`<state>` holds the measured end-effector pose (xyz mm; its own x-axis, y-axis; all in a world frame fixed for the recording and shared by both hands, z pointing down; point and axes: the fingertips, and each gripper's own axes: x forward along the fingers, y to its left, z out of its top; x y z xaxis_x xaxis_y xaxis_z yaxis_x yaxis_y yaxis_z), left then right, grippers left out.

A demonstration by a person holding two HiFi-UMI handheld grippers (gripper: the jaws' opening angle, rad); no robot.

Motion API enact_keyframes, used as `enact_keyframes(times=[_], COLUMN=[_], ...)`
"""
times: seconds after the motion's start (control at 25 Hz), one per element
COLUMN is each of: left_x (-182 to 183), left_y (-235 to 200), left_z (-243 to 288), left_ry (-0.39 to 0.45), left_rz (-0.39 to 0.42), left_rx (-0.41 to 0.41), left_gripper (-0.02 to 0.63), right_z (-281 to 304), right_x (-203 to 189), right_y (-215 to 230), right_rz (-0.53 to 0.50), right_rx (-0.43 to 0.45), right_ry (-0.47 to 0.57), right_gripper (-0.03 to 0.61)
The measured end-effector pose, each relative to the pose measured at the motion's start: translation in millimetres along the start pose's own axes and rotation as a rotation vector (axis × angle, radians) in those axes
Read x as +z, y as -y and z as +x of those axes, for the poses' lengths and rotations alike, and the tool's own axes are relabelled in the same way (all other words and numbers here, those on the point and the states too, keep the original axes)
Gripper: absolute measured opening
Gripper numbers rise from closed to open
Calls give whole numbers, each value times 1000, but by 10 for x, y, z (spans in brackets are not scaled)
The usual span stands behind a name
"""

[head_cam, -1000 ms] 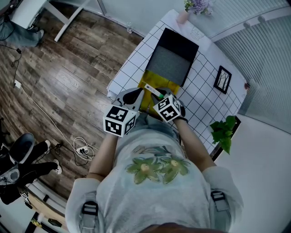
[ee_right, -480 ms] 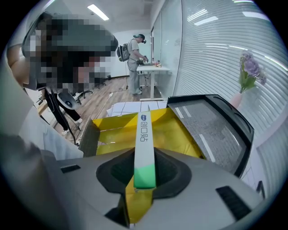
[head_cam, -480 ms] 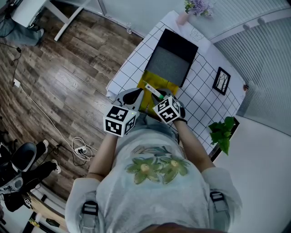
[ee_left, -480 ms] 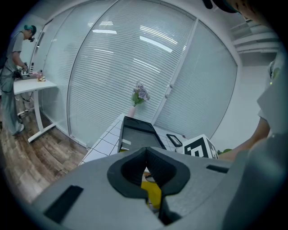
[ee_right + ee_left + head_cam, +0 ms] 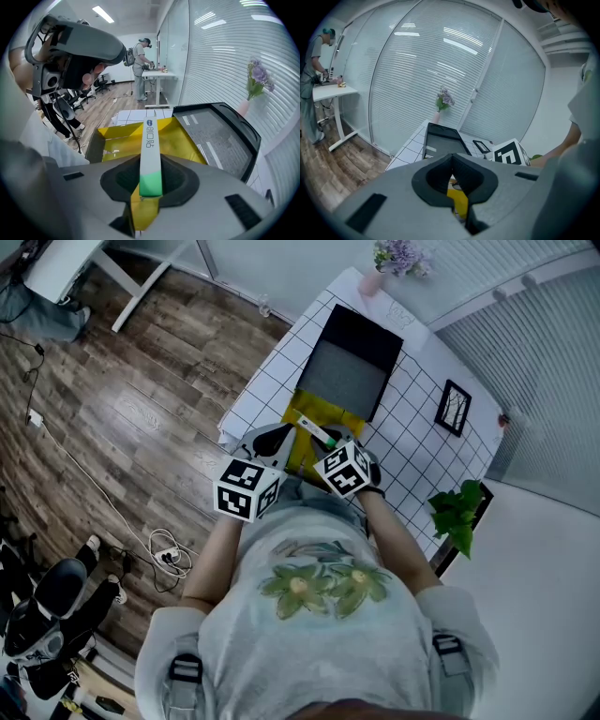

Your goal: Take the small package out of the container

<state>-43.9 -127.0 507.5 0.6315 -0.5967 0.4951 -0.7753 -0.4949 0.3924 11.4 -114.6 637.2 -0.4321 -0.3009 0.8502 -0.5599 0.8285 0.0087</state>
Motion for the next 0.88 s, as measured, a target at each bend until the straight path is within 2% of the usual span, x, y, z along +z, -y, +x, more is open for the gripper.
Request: enact_keyframes(times=[0.88], left_x=[-55], left_y=[39], left_z=[-94], left_ry=[7], left_rz=[5], left_rx=[11], left_gripper=[6], right_z=[-268], right_x=[228], right_y=[-37], right_rz=[-9], right_rx=[-24], right_ry=[72], right_gripper=[86])
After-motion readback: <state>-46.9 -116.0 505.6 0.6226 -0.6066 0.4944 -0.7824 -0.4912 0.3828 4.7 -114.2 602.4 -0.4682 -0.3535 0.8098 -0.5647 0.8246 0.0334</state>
